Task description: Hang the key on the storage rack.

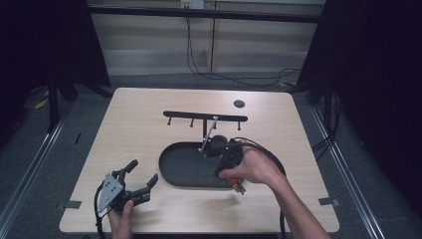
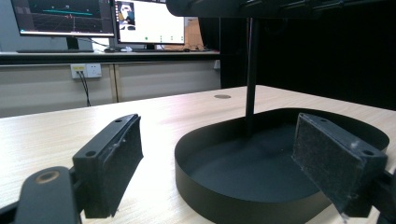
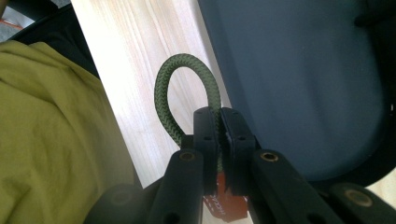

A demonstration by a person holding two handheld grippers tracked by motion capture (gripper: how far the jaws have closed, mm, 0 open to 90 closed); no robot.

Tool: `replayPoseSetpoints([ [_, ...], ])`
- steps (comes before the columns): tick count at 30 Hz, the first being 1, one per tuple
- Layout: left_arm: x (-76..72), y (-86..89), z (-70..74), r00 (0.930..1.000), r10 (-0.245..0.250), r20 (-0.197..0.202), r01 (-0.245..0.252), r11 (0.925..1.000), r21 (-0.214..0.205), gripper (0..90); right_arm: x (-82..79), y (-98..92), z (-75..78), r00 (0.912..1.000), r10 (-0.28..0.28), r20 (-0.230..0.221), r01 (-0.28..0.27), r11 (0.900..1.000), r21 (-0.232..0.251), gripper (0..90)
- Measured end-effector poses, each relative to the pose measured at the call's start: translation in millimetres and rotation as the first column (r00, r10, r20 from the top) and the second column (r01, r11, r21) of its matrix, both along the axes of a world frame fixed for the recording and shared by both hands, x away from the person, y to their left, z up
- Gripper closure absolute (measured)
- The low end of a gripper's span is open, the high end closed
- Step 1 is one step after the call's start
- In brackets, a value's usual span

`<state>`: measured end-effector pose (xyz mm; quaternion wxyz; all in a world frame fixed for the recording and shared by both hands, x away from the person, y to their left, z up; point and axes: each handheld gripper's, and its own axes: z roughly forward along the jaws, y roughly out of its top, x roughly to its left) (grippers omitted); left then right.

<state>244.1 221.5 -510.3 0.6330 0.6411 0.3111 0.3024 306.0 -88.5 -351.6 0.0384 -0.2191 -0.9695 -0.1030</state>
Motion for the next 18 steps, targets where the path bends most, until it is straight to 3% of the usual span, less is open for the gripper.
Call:
replayPoseSetpoints([
  [18,0.0,0.0,0.0,1.0000,0.001,0.000,-0.001,1.0000,0.001,15.6,15.5,1.4,30.7,0.9984,-0.002,0.057,0.001,0.9998,0.018,86.0],
])
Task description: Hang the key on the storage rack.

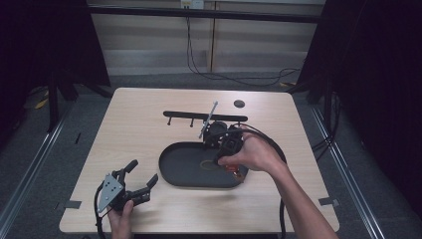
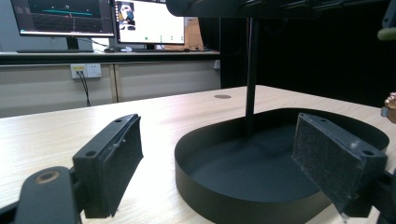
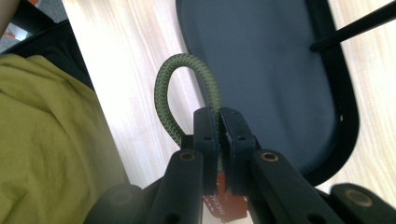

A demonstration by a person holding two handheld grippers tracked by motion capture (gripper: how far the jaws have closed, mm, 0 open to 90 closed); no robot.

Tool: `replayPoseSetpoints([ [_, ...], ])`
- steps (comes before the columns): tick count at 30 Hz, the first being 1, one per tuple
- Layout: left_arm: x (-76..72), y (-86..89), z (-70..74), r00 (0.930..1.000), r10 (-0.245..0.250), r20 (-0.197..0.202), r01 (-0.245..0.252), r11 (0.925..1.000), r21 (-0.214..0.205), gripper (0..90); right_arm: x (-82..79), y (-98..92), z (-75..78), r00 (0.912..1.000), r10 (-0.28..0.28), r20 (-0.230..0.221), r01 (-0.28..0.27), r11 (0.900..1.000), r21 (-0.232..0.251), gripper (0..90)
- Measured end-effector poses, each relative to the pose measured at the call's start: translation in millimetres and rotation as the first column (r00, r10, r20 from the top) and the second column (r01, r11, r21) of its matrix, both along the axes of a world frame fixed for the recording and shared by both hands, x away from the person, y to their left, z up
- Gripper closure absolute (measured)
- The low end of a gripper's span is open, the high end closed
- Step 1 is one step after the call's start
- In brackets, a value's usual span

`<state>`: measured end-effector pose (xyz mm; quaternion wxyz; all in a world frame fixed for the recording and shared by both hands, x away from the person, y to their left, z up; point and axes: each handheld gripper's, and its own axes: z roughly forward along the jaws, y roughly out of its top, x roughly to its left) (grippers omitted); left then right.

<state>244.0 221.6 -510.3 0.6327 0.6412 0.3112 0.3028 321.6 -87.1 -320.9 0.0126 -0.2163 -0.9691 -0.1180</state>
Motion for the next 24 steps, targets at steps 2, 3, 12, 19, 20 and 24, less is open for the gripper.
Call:
replayPoseSetpoints([
  [2,0.0,0.0,0.0,1.0000,0.000,0.000,0.000,1.0000,0.000,15.6,1.6,0.9,1.4,1.0000,-0.002,0.006,0.002,0.9999,0.016,86.0],
  [3,0.0,0.0,0.0,1.0000,0.000,0.001,0.000,1.0000,0.000,15.6,2.7,1.7,1.2,1.0000,0.007,0.003,-0.007,0.9999,0.012,86.0],
  [12,0.0,0.1,0.0,1.0000,-0.001,0.000,0.001,1.0000,0.000,15.6,14.0,4.3,12.4,0.9997,0.002,0.025,-0.003,0.9997,0.024,86.0],
  [19,0.0,0.1,0.0,1.0000,-0.002,0.000,0.002,1.0000,0.000,15.6,27.2,-2.1,19.4,0.9988,-0.020,0.044,0.019,0.9993,0.031,86.0],
  [20,0.0,0.1,0.0,1.0000,-0.002,0.000,0.002,1.0000,0.000,15.6,28.4,-3.0,20.3,0.9987,-0.026,0.044,0.025,0.9992,0.032,86.0],
  [24,0.0,0.1,0.0,1.0000,-0.002,0.000,0.002,1.0000,0.000,15.6,35.2,-6.3,22.4,0.9982,-0.040,0.045,0.039,0.9990,0.022,86.1],
])
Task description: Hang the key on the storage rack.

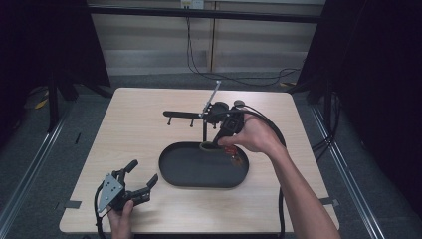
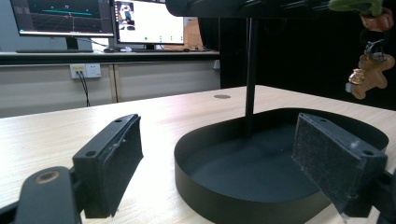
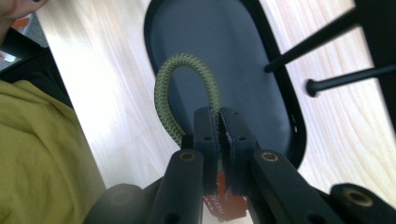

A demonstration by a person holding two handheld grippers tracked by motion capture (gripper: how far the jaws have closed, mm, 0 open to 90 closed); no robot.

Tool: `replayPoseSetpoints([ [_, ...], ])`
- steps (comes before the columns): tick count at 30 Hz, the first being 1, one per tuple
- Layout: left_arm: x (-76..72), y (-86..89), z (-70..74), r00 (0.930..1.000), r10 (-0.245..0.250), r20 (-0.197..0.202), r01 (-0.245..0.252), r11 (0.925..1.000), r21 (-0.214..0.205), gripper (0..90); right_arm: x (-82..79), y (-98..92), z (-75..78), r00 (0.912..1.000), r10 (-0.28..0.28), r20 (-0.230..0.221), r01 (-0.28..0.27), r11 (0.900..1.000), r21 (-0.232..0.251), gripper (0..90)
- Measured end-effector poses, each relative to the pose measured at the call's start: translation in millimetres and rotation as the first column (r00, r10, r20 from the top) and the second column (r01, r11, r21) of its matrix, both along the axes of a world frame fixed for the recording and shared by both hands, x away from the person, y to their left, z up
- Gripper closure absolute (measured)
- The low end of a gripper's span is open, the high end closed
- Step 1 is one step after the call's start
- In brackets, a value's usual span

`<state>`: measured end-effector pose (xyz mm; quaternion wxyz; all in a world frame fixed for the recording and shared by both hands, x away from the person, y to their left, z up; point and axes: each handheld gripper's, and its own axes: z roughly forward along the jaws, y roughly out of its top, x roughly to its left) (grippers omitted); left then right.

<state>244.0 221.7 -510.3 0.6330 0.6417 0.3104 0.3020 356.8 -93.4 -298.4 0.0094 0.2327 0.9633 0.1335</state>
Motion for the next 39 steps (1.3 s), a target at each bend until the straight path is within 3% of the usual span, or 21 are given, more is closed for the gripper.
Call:
replayPoseSetpoints([
  [2,0.0,0.2,0.1,1.0000,-0.003,-0.001,0.003,1.0000,0.002,15.6,3.1,-1.2,1.6,1.0000,-0.004,-0.008,0.004,0.9998,-0.020,86.0],
  [7,0.0,0.2,0.1,1.0000,-0.003,-0.001,0.003,1.0000,0.002,15.6,10.5,-1.3,9.6,0.9993,-0.034,0.017,0.034,0.9994,0.002,86.0],
  [12,0.0,0.4,0.1,1.0000,-0.005,-0.002,0.005,1.0000,0.005,15.6,12.9,5.9,15.4,0.9991,-0.030,0.030,0.030,0.9995,0.008,86.0],
  [19,0.0,0.5,0.1,1.0000,-0.007,-0.002,0.007,1.0000,0.006,15.6,23.2,0.0,23.4,0.9967,-0.061,0.053,0.060,0.9979,0.024,86.0],
  [27,0.0,0.2,-0.1,1.0000,-0.005,0.001,0.005,1.0000,0.003,15.6,34.7,0.7,19.3,0.9974,-0.063,0.033,0.064,0.9979,-0.012,86.0],
  [39,0.1,0.4,0.0,1.0000,-0.004,0.002,0.004,1.0000,0.005,15.6,50.9,1.4,15.5,0.9972,-0.068,0.030,0.069,0.9973,-0.023,86.0],
])
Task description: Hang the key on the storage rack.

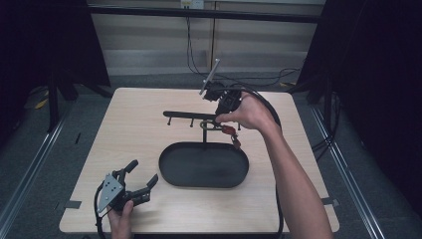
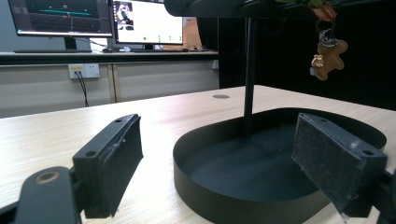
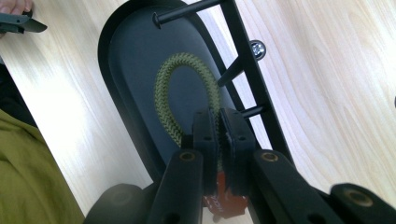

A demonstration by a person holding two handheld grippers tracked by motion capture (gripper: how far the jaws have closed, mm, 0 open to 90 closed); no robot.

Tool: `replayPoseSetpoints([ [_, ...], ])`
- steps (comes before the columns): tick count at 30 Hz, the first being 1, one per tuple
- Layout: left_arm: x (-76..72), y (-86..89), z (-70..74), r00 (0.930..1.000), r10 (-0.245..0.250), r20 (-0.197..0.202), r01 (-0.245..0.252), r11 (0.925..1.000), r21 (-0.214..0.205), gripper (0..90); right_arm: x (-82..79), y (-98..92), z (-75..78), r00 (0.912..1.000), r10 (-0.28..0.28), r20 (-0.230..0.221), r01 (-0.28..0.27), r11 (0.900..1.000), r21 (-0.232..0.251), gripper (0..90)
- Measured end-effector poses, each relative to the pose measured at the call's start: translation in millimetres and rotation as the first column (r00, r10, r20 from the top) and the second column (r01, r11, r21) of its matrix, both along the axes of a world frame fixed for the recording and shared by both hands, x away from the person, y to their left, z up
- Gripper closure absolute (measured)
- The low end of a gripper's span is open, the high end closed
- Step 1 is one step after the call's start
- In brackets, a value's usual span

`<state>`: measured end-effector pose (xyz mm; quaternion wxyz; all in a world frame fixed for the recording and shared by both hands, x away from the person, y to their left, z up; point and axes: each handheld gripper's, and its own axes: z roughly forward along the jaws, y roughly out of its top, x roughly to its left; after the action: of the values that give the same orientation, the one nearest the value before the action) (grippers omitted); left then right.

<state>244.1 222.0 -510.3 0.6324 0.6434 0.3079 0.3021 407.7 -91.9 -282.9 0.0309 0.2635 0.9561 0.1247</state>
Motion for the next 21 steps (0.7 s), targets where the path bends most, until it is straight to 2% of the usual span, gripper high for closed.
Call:
replayPoseSetpoints([
  [1,0.0,0.0,0.0,1.0000,0.000,0.000,0.000,1.0000,0.000,15.6,0.6,0.3,0.2,1.0000,-0.003,0.005,0.003,0.9999,-0.010,85.9],
  [6,0.0,-0.1,-0.1,1.0000,-0.003,-0.002,0.003,1.0000,-0.002,15.6,2.9,-0.4,-0.2,0.9997,-0.022,-0.010,0.023,0.9997,0.003,84.7],
  [14,0.0,0.1,0.0,1.0000,-0.003,-0.001,0.003,1.0000,0.002,15.6,4.1,-3.1,-0.9,0.9995,-0.018,-0.024,0.018,0.9995,0.027,81.7],
  [21,0.0,-0.2,-0.1,1.0000,-0.003,-0.001,0.003,1.0000,-0.003,15.6,3.8,-2.3,-0.7,0.9999,-0.011,-0.013,0.011,0.9994,0.032,81.2],
])
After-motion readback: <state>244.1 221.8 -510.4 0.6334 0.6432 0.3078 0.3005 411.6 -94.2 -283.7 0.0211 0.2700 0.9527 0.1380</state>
